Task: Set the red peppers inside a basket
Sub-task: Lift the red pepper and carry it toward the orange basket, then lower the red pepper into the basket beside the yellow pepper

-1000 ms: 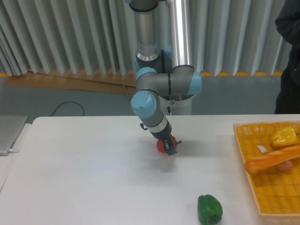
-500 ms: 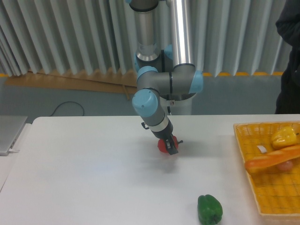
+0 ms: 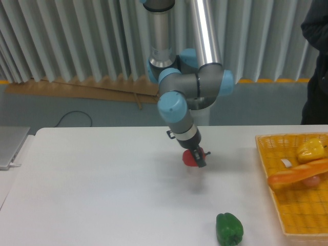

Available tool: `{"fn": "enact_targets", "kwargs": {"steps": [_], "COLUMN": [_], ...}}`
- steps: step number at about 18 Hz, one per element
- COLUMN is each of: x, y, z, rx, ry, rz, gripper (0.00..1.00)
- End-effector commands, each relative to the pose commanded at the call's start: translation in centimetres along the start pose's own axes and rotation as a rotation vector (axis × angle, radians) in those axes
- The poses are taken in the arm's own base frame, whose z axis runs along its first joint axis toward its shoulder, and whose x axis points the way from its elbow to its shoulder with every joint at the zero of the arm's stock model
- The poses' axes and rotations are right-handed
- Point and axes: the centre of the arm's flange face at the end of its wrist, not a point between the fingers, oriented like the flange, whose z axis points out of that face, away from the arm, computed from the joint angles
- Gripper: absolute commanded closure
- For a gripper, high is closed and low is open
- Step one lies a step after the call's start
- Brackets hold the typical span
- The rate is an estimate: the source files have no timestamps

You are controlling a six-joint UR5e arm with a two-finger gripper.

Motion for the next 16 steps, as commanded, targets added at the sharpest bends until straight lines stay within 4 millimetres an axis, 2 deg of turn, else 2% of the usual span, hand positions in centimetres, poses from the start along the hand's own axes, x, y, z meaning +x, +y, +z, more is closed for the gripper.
{"fn": "enact_targets", "kwargs": {"steps": [6, 12, 16], "x": [-1.7, -2.8, -2.8], "y": [3.2, 5.1, 8.1], "z": [-1.2, -1.7, -1.9], "rx": [0.106, 0.169, 0.196], "ry": [-0.014, -0.021, -0.024], "rz": [-0.077, -0.119, -0.162], "gripper": [0.26, 0.26, 0.26]}}
